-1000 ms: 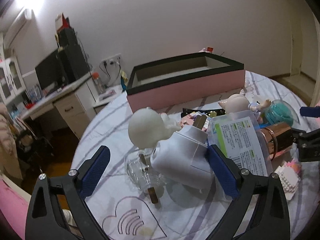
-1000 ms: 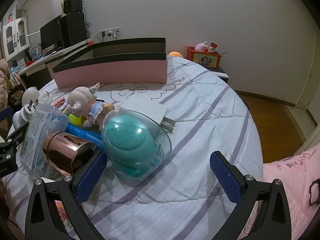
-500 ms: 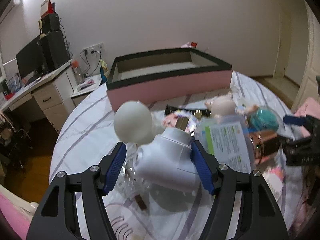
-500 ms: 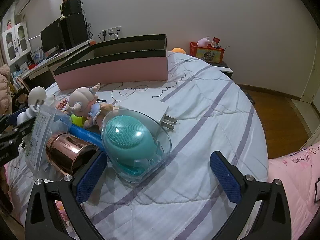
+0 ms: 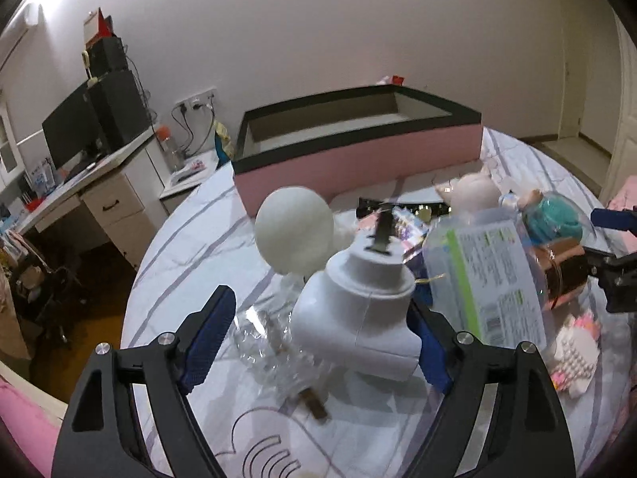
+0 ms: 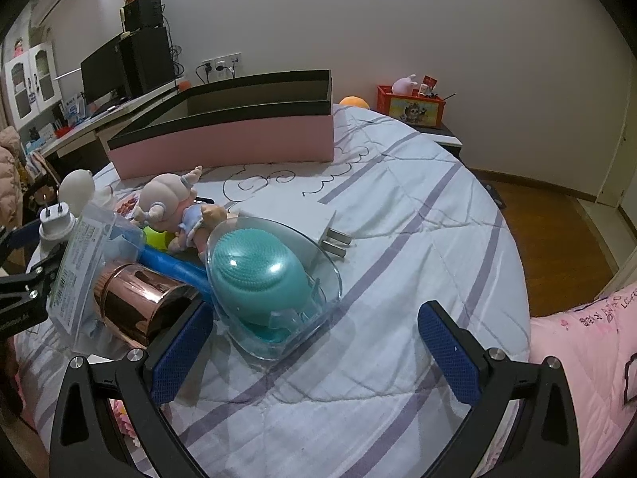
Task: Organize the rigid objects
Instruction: 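Lift the white plug adapter with the left tool while the right tool grasps the teal brush case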
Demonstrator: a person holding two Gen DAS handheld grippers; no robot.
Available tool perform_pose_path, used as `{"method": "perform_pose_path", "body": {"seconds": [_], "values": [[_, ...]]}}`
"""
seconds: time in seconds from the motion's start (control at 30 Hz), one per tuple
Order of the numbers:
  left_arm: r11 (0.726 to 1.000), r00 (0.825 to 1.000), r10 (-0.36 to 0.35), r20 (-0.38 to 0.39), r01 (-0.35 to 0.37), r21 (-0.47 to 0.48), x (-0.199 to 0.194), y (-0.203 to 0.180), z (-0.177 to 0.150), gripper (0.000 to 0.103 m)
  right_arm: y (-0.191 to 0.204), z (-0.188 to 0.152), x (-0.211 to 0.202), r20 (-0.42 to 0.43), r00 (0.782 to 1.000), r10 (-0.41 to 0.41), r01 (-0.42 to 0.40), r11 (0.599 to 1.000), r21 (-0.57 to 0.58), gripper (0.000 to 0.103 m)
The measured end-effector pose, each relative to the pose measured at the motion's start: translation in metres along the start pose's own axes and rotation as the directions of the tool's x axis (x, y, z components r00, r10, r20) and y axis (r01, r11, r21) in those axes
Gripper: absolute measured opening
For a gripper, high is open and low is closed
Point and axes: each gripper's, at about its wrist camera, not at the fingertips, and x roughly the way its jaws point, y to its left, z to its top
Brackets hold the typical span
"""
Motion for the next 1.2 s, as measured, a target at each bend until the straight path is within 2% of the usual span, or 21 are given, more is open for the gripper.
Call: {"method": "perform_pose_path", "body": {"seconds": [0.03,0.07,0.1,0.17,0.27,0.37,0.47,0.5,0.73,0.87,1.0,1.1,1.2], "values": [[1.000,1.000,-0.014,-0.004,0.014,0.003,0.001,-0.001,0.001,0.071,0.000,0.001,-0.001,0.005,1.000,0.006,-0.006,1.000,-0.003,0.103],[1.000,1.000,-0.029,-0.003,0.029,0.005,0.001,-0.002,0.001,0.054,0.000,0.002,-0.001,0.005,1.000,0.006,-0.006,1.000,-0.008,0.103],[0.999,0.999,-0.032,0.001,0.032,0.004,-0.001,-0.001,0.002,0.052,0.001,0.003,-0.001,0.006,1.000,-0.003,0.003,1.000,-0.021,0.103],[0.999,0.999,-0.045,0.000,0.045,-0.004,-0.002,0.000,0.001,0.052,0.003,0.005,0.001,0.009,1.000,-0.016,0.016,0.999,-0.049,0.103],[0.996,0.997,-0.081,0.003,0.081,-0.033,-0.006,0.006,0.001,0.052,0.003,0.010,0.004,0.000,1.000,0.013,-0.013,0.998,-0.069,0.103],[0.993,0.994,-0.105,0.013,0.105,-0.059,-0.010,0.008,0.000,0.052,0.002,0.013,0.010,-0.015,0.999,0.036,-0.037,0.996,-0.081,0.097],[0.991,0.993,-0.113,0.014,0.114,-0.075,-0.013,0.011,-0.001,0.052,0.003,0.018,0.012,-0.018,0.997,0.078,-0.080,0.992,-0.097,0.076],[0.989,0.992,-0.122,0.013,0.123,-0.082,-0.014,0.012,0.000,0.052,0.003,0.019,0.011,-0.017,0.993,0.115,-0.116,0.988,-0.097,0.062],[0.987,0.991,-0.129,0.033,0.132,-0.097,-0.024,0.014,0.004,0.052,0.007,0.017,0.007,-0.017,0.991,0.136,-0.137,0.986,-0.098,0.061],[0.984,0.989,-0.138,0.048,0.142,-0.106,-0.030,0.015,0.008,0.052,0.007,0.019,-0.006,0.030,0.990,0.137,-0.134,0.987,-0.086,0.059],[0.985,0.989,-0.143,0.047,0.146,-0.089,-0.031,0.011,0.012,0.052,0.008,0.021,-0.001,-0.003,0.992,0.128,-0.128,0.988,-0.084,0.059],[0.982,0.987,-0.157,0.031,0.159,-0.104,-0.029,0.011,0.009,0.052,0.001,0.017,0.015,-0.060,0.983,0.173,-0.174,0.985,-0.020,0.058],[0.983,0.989,-0.150,0.019,0.151,-0.100,-0.028,0.010,0.006,0.052,-0.001,0.013,0.014,-0.047,0.981,0.188,-0.188,0.982,-0.007,0.058]]}}
